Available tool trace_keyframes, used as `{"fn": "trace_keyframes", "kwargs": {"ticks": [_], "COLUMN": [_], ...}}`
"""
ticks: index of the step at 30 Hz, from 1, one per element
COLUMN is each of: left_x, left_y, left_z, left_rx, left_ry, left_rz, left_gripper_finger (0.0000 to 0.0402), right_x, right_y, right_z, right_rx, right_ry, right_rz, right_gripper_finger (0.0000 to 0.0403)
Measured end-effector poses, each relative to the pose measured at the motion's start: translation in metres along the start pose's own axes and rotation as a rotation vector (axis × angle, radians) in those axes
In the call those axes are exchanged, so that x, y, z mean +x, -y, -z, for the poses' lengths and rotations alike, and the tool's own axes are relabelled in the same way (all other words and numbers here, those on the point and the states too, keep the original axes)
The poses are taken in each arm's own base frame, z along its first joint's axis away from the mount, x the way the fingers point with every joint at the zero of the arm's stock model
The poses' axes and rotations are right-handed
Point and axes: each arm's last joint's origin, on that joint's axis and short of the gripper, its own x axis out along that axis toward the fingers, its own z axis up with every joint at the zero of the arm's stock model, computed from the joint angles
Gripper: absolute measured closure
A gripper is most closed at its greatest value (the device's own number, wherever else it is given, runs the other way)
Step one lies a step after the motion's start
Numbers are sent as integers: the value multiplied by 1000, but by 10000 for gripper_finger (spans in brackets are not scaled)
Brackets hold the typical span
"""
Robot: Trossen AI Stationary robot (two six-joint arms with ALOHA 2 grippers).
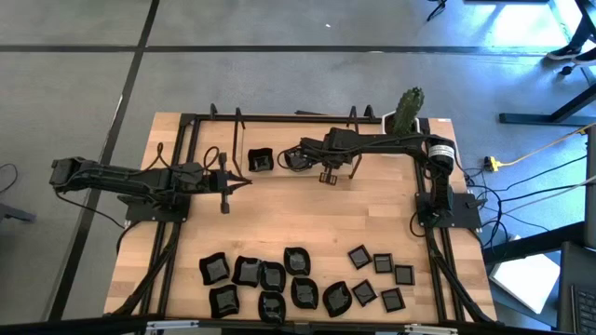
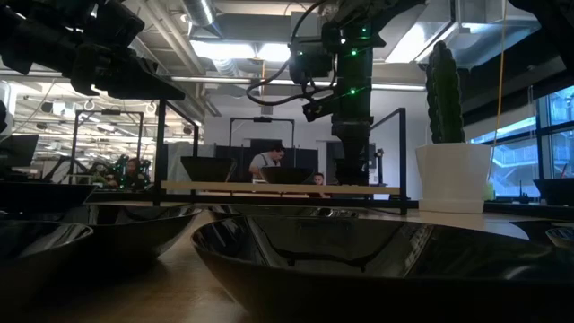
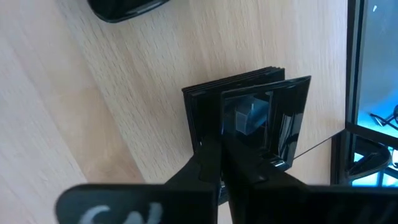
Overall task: Pick & Place Mini shaped plates
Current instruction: Stack the black square plate on top of the black square plate on the shelf, then stack the black distorted square plate on top of the black distorted square plate on the shelf
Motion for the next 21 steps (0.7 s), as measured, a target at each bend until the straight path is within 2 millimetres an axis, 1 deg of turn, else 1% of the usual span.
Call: {"fn": "trace_keyframes", "kwargs": {"ticks": [2,4,12,16,19,21], "left_x": [0,0,0,0,0,0], "left_y": [0,0,0,0,0,0], "left_z": [0,0,0,0,0,0], "left_rx": [0,0,0,0,4,6], "left_ry": [0,0,0,-1,0,-1], "left_rz": [0,0,0,0,0,0], "left_gripper_finger": [396,394,397,395,394,394], "right_x": [0,0,0,-1,-13,-31], "right_y": [0,0,0,1,1,2], "right_z": [0,1,1,1,-3,-5], "right_rx": [0,-5,-7,-31,-37,-41], "right_ry": [-1,-6,-10,-11,0,19], "right_rz": [0,0,0,0,0,-3], "right_gripper_finger": [384,369,281,261,257,257]}}
